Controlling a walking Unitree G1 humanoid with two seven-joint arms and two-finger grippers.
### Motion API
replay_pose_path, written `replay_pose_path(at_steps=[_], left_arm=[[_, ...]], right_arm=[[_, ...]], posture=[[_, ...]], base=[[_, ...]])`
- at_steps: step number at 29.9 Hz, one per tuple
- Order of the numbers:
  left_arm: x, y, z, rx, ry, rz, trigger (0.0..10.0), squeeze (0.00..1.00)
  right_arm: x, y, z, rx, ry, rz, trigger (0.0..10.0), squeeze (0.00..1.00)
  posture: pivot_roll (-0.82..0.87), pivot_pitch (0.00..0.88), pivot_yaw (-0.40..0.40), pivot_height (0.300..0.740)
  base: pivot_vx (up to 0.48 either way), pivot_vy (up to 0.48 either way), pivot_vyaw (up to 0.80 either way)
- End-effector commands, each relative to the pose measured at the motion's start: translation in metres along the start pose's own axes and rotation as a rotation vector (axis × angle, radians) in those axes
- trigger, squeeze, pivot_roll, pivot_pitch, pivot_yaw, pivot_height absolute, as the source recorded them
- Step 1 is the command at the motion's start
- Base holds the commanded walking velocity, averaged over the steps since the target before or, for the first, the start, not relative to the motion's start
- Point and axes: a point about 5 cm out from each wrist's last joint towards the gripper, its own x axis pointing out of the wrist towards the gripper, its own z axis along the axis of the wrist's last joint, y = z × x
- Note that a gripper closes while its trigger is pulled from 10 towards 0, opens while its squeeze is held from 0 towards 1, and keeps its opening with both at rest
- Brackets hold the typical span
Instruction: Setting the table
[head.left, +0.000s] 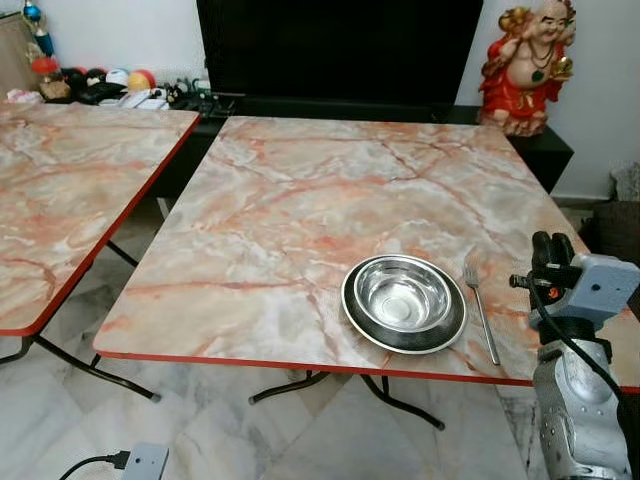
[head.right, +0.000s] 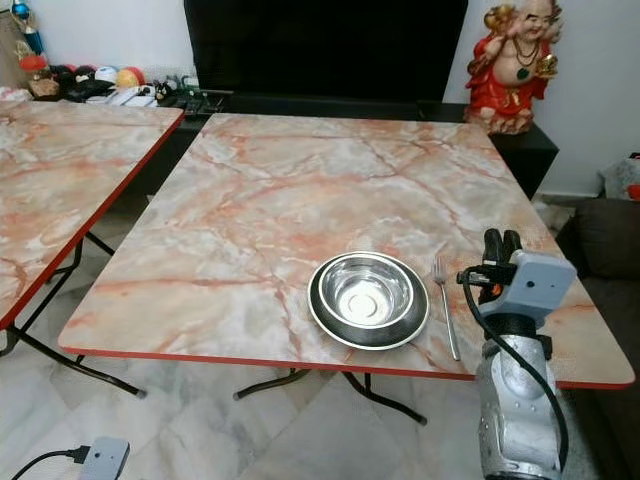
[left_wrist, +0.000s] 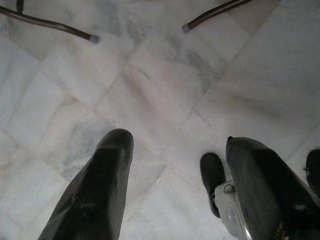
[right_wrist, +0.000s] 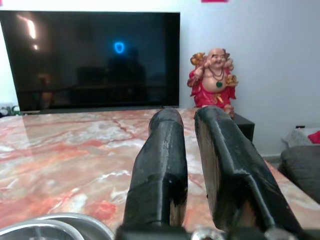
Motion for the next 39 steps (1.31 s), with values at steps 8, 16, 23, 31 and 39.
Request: replay_pose_path(at_steps=[8, 16, 23, 31, 39], left_arm=[[-0.005, 0.001, -0.019, -0.038, 0.072, 0.013, 10.0, 0.0], [-0.005, 0.0, -0.019, -0.044, 0.073, 0.012, 10.0, 0.0], [-0.006, -0.001, -0.023, -0.042, 0.081, 0.007, 10.0, 0.0], [-0.006, -0.006, -0.025, -0.041, 0.085, -0.01, 10.0, 0.0], [-0.006, -0.007, -0.027, -0.033, 0.089, -0.017, 10.0, 0.0]], right_arm=[[-0.005, 0.0, 0.003, 0.009, 0.017, -0.016, 10.0, 0.0], [-0.005, 0.012, 0.002, 0.014, 0.017, 0.026, 10.0, 0.0], [-0.006, 0.015, 0.002, 0.015, 0.023, 0.042, 10.0, 0.0], [-0.005, 0.021, 0.002, 0.019, 0.017, 0.051, 10.0, 0.0], [-0.006, 0.024, 0.005, 0.021, 0.005, 0.05, 10.0, 0.0]], posture=[[-0.05, 0.0, 0.008, 0.74], [-0.03, 0.0, 0.003, 0.74], [-0.02, 0.0, -0.001, 0.74], [-0.03, 0.0, -0.001, 0.74], [-0.03, 0.0, 0.006, 0.74]], base=[[0.0, 0.0, 0.0], [0.0, 0.48, 0.0], [0.0, 0.48, 0.0], [0.0, 0.48, 0.0], [0.0, 0.48, 0.0]])
